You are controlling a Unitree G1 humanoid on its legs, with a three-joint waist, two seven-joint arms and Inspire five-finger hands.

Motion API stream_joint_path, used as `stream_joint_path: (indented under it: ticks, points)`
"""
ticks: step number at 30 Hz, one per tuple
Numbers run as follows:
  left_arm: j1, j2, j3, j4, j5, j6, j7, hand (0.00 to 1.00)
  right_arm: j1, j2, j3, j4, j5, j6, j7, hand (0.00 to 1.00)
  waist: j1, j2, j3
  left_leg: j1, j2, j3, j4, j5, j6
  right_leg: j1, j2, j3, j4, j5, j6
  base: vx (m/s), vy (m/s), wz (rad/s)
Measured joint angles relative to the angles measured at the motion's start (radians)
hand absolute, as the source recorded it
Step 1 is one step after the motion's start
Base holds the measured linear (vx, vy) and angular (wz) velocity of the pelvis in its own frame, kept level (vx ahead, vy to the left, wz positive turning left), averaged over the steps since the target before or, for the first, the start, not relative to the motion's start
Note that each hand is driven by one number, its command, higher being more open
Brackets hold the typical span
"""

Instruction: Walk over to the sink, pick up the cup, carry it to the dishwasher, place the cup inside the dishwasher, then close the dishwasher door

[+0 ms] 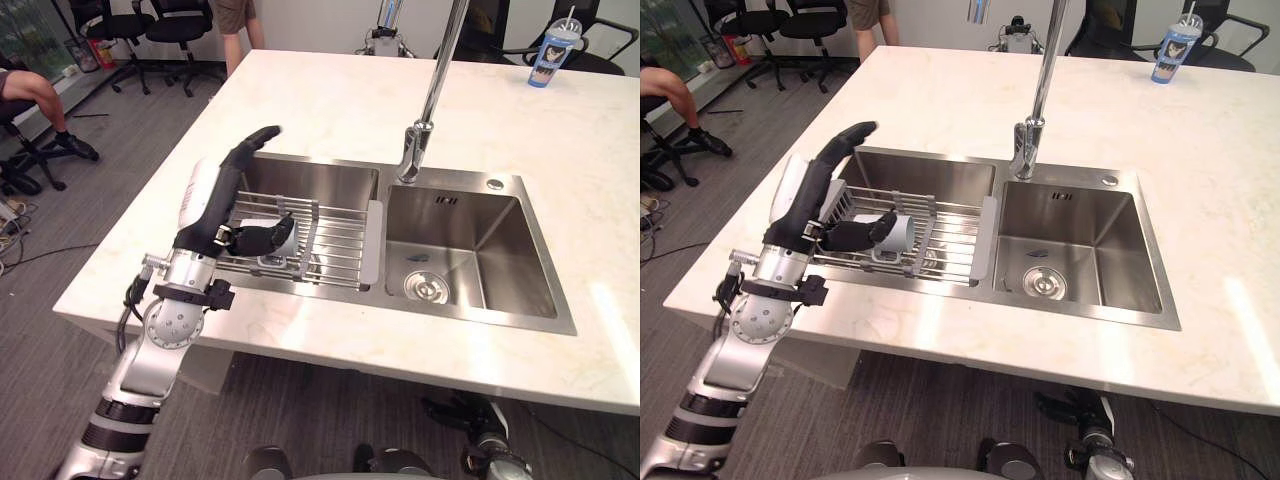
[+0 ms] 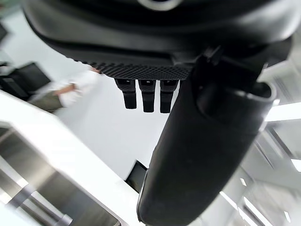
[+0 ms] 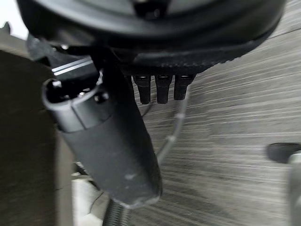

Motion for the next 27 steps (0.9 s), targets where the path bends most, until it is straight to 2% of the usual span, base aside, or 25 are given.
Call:
stream_joint_path:
  ticks: [1, 2, 3, 4, 6, 8, 13, 19, 23, 24, 27]
  points:
    - [-0.010, 0.013, -0.008, 0.001, 0.008, -0.003, -0.011, 0.90, 0.001, 0.001, 0.000, 0.001, 0.000, 0.000, 0.001, 0.90, 0.001, -0.001, 0.000, -0.004, -0.005, 0.006, -0.056, 0.001, 0.000, 0.006, -0.002, 0.000, -0.007, 0.000, 0.001, 0.17, 0.047, 0.02]
    - [-0.032, 0.039, -0.029, 0.011, 0.021, -0.012, -0.029, 0.90, 0.001, 0.003, 0.002, 0.009, 0.000, 0.001, 0.004, 0.90, 0.002, 0.003, -0.003, -0.006, -0.025, 0.004, -0.184, 0.044, 0.004, 0.010, -0.008, 0.000, -0.010, -0.001, 0.012, 0.19, 0.119, 0.00]
    - [-0.053, 0.060, -0.056, 0.029, 0.032, -0.013, -0.043, 0.90, 0.004, -0.001, 0.002, 0.016, 0.000, 0.001, 0.008, 0.90, 0.002, 0.014, -0.010, -0.002, -0.042, -0.003, -0.310, 0.190, 0.012, 0.008, -0.002, 0.002, -0.010, -0.010, 0.035, 0.15, 0.108, -0.04]
    - [-0.061, 0.070, -0.072, 0.041, 0.038, -0.014, -0.051, 0.90, 0.005, -0.001, 0.001, 0.023, -0.001, 0.002, 0.012, 0.90, 0.001, 0.026, -0.015, 0.000, -0.038, -0.010, -0.338, 0.232, -0.011, 0.008, 0.007, 0.004, -0.009, -0.015, 0.042, 0.19, 0.168, 0.00]
    - [-0.071, 0.112, -0.124, 0.101, 0.038, -0.008, -0.095, 0.90, 0.014, 0.043, 0.002, 0.038, -0.001, 0.006, 0.013, 0.90, -0.004, -0.018, -0.030, 0.046, -0.074, 0.006, -0.418, 0.244, -0.004, 0.005, -0.029, 0.020, -0.006, -0.026, 0.063, 0.14, 0.151, -0.05]
    - [-0.070, 0.133, -0.159, 0.148, 0.039, 0.000, -0.132, 0.90, 0.023, 0.056, 0.003, 0.038, -0.007, 0.006, 0.018, 0.90, -0.002, -0.031, -0.037, 0.068, -0.096, 0.023, -0.452, 0.251, 0.005, 0.006, -0.045, 0.035, -0.009, -0.028, 0.072, 0.08, 0.090, -0.13]
    - [-0.070, 0.160, -0.185, 0.219, 0.041, 0.007, -0.183, 0.90, 0.026, 0.060, 0.022, 0.049, -0.010, 0.013, 0.024, 0.90, -0.008, -0.035, -0.039, 0.106, -0.131, 0.046, -0.519, 0.271, 0.023, 0.018, -0.066, 0.053, -0.043, -0.014, 0.097, 0.03, 0.074, -0.08]
    - [-0.072, 0.206, -0.187, 0.343, 0.102, 0.017, -0.200, 0.90, 0.013, 0.056, 0.034, 0.103, -0.041, 0.016, 0.038, 0.90, -0.031, -0.034, -0.042, 0.131, -0.131, 0.046, -0.599, 0.312, 0.019, 0.024, -0.054, 0.049, -0.091, 0.010, 0.095, 0.00, 0.000, 0.00]
    - [-0.142, 0.226, -0.229, 0.389, 0.157, 0.019, -0.202, 0.90, 0.011, 0.039, 0.055, 0.104, -0.048, 0.023, 0.043, 0.90, -0.036, -0.033, -0.042, 0.132, -0.135, 0.054, -0.626, 0.328, 0.022, 0.022, -0.054, 0.054, -0.119, 0.030, 0.097, -0.01, 0.013, -0.04]
    - [-0.169, 0.226, -0.249, 0.406, 0.170, 0.020, -0.202, 0.30, 0.007, 0.032, 0.064, 0.104, -0.048, 0.023, 0.043, 0.90, -0.036, -0.031, -0.043, 0.133, -0.137, 0.060, -0.634, 0.332, 0.025, 0.021, -0.054, 0.059, -0.131, 0.039, 0.099, -0.02, 0.026, -0.12]
    - [-0.201, 0.227, -0.289, 0.453, 0.235, 0.028, -0.207, 0.30, -0.013, 0.032, 0.070, 0.104, -0.049, 0.023, 0.044, 0.90, -0.057, -0.029, -0.044, 0.134, -0.143, 0.071, -0.661, 0.346, 0.031, 0.016, -0.056, 0.069, -0.158, 0.060, 0.104, -0.02, 0.044, -0.12]
